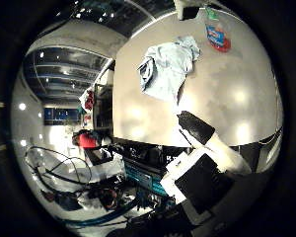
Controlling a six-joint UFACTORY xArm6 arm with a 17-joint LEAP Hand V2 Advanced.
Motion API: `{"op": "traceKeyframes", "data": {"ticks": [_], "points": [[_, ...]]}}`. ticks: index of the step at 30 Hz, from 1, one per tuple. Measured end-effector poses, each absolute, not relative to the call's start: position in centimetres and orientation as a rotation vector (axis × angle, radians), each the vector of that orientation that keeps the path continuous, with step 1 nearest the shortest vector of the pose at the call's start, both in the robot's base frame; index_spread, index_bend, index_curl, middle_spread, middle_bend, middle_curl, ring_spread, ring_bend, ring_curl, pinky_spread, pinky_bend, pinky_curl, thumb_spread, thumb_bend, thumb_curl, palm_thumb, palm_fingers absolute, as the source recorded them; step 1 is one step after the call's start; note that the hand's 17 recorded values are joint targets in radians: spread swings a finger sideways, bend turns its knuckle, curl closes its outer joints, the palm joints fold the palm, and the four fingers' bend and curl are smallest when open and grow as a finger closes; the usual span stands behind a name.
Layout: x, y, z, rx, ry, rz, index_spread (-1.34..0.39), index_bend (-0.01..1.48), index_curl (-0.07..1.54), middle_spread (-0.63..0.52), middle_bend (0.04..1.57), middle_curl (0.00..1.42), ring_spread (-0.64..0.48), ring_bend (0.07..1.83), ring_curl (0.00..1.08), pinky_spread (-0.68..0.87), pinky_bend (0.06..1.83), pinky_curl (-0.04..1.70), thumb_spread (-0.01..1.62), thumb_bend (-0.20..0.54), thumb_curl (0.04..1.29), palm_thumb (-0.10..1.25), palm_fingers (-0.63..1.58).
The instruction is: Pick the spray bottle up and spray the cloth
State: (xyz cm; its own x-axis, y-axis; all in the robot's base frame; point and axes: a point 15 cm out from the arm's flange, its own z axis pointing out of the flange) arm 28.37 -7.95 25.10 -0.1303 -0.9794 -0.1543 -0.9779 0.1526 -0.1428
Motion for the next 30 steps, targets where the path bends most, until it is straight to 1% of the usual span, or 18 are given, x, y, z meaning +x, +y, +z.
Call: {"op": "traceKeyframes", "data": {"ticks": [5, 12, 19, 22, 25, 30], "points": [[29.0, -9.4, 26.8, -1.839, 2.232, -0.048, -0.37, 0.18, 0.37, 0.05, 0.18, 0.29, 0.16, 0.19, 0.2, 0.42, 0.26, 0.32, 1.08, -0.02, 0.41, 0.84, 0.22], [30.4, -10.4, 29.0, -1.619, 2.187, -0.027, -0.32, 0.15, 0.32, 0.05, 0.19, 0.3, 0.16, 0.23, 0.22, 0.41, 0.3, 0.32, 1.09, -0.027, 0.4, 0.75, 0.21], [29.8, -14.0, 29.7, -1.332, 2.13, 0.01, -0.28, 0.14, 0.29, 0.05, 0.2, 0.32, 0.16, 0.26, 0.24, 0.41, 0.33, 0.32, 1.09, -0.023, 0.38, 0.71, 0.19], [28.6, -16.3, 29.1, -1.215, 2.108, -0.004, -0.25, 0.14, 0.27, 0.08, 0.2, 0.33, 0.17, 0.28, 0.25, 0.41, 0.36, 0.33, 1.08, -0.023, 0.38, 0.7, 0.16], [27.4, -17.6, 27.2, -1.123, 2.095, 0.004, -0.22, 0.14, 0.26, 0.11, 0.19, 0.33, 0.17, 0.3, 0.26, 0.41, 0.39, 0.33, 1.08, -0.023, 0.37, 0.69, 0.13], [27.3, -17.5, 24.5, -1.049, 2.036, 0.037, -0.18, 0.14, 0.25, 0.17, 0.19, 0.33, 0.19, 0.32, 0.26, 0.4, 0.44, 0.34, 1.08, -0.027, 0.36, 0.67, 0.07]]}}
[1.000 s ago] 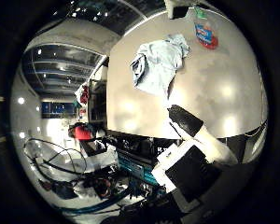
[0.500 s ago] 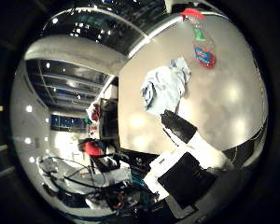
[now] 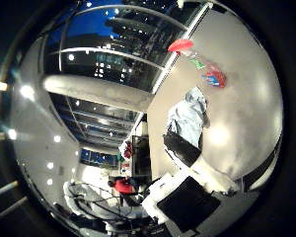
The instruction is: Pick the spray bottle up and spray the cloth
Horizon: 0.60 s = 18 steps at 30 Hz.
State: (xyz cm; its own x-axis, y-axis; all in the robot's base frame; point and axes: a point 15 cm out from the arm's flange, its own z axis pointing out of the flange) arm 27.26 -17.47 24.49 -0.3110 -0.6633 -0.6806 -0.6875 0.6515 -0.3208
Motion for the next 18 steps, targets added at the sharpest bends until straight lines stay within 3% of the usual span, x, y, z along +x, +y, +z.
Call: {"op": "traceKeyframes", "data": {"ticks": [9, 18], "points": [[29.4, -17.3, 21.2, -0.982, 1.985, 0.121, -0.18, 0.15, 0.24, 0.19, 0.19, 0.32, 0.21, 0.33, 0.26, 0.4, 0.49, 0.33, 1.04, -0.032, 0.3, 0.51, -0.02], [33.5, -19.7, 20.6, -0.969, 1.954, 0.144, -0.18, 0.15, 0.24, 0.19, 0.19, 0.31, 0.2, 0.32, 0.26, 0.39, 0.48, 0.32, 1.04, -0.025, 0.29, 0.48, -0.02]]}}
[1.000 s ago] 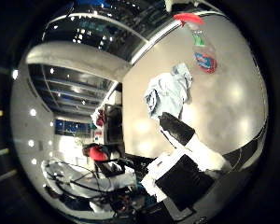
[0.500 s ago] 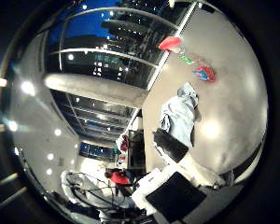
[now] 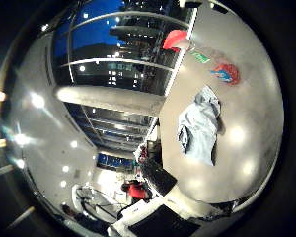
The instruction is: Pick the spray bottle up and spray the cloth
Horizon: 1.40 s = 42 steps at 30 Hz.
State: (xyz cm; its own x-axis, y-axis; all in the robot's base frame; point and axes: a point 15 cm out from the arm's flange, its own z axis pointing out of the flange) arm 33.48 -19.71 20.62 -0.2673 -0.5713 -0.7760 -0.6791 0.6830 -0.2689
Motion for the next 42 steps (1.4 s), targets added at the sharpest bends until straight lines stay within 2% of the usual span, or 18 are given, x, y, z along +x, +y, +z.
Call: {"op": "traceKeyframes", "data": {"ticks": [25, 42], "points": [[42.1, -27.0, 16.2, -0.917, 1.936, 0.206, -0.18, 0.15, 0.26, 0.14, 0.19, 0.31, 0.17, 0.34, 0.27, 0.37, 0.45, 0.31, 1.05, -0.023, 0.29, 0.49, 0.0], [48.1, -19.9, 11.9, -1.04, 1.896, 0.342, -0.17, 0.15, 0.26, 0.13, 0.21, 0.33, 0.17, 0.33, 0.26, 0.37, 0.43, 0.31, 1.04, -0.025, 0.29, 0.5, 0.05]]}}
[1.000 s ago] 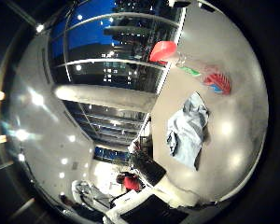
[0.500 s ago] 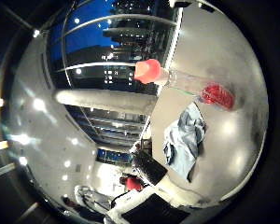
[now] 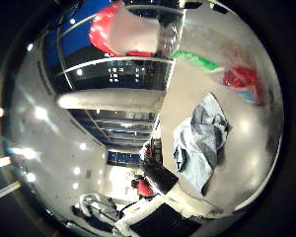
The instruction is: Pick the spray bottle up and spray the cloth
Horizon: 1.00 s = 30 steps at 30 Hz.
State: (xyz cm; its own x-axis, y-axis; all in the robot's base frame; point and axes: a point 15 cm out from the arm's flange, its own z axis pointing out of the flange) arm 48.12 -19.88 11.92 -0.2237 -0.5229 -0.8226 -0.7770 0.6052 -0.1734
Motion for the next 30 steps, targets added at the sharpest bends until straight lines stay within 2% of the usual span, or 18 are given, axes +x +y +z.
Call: {"op": "traceKeyframes", "data": {"ticks": [5, 8, 10, 12, 13, 14, 16, 19, 22, 30], "points": [[51.9, -18.5, 11.4, -1.085, 1.89, 0.311, -0.16, 0.16, 0.26, 0.12, 0.25, 0.34, 0.16, 0.35, 0.26, 0.35, 0.41, 0.3, 1.04, -0.022, 0.29, 0.51, 0.14], [53.9, -18.5, 12.0, -1.105, 1.878, 0.278, -0.17, 0.15, 0.26, 0.06, 0.34, 0.37, 0.09, 0.49, 0.29, 0.31, 0.41, 0.28, 1.04, -0.014, 0.3, 0.56, 0.4], [55.1, -18.6, 12.4, -1.111, 1.873, 0.25, -0.23, 0.16, 0.26, -0.03, 0.48, 0.42, -0.03, 0.72, 0.36, 0.13, 0.49, 0.3, 1.03, -0.008, 0.31, 0.62, 0.8], [56.1, -18.9, 12.5, -1.109, 1.882, 0.215, -0.33, 0.23, 0.29, -0.12, 0.61, 0.49, -0.14, 0.84, 0.41, -0.14, 0.66, 0.34, 1.02, -0.01, 0.32, 0.68, 1.14], [56.7, -19.1, 12.6, -1.114, 1.884, 0.195, -0.34, 0.25, 0.31, -0.14, 0.64, 0.51, -0.16, 0.87, 0.43, -0.2, 0.68, 0.36, 1.02, -0.014, 0.32, 0.69, 1.13], [57.4, -19.0, 12.8, -1.125, 1.88, 0.182, -0.37, 0.36, 0.36, -0.15, 0.72, 0.55, -0.18, 0.91, 0.46, -0.25, 0.76, 0.4, 1.01, 0.004, 0.34, 0.75, 1.31], [58.4, -18.4, 13.3, -1.147, 1.862, 0.173, -0.4, 0.61, 0.49, -0.18, 0.88, 0.63, -0.22, 1.04, 0.52, -0.3, 0.92, 0.48, 0.99, 0.007, 0.36, 0.85, 1.31], [59.1, -17.5, 13.9, -1.168, 1.838, 0.172, -0.4, 0.82, 0.63, -0.19, 1.05, 0.72, -0.23, 1.19, 0.58, -0.29, 1.09, 0.58, 0.95, 0.025, 0.41, 0.98, 1.27], [59.0, -16.8, 14.5, -1.179, 1.818, 0.186, -0.35, 1.0, 0.77, -0.18, 1.21, 0.79, -0.22, 1.32, 0.65, -0.25, 1.24, 0.71, 0.89, 0.004, 0.49, 1.08, 1.13], [58.0, -12.9, 21.8, -1.244, 1.646, 0.241, -0.28, 1.12, 0.89, -0.16, 1.32, 0.84, -0.23, 1.39, 0.73, -0.19, 1.28, 0.93, 0.68, -0.014, 0.66, 1.13, 1.03]]}}
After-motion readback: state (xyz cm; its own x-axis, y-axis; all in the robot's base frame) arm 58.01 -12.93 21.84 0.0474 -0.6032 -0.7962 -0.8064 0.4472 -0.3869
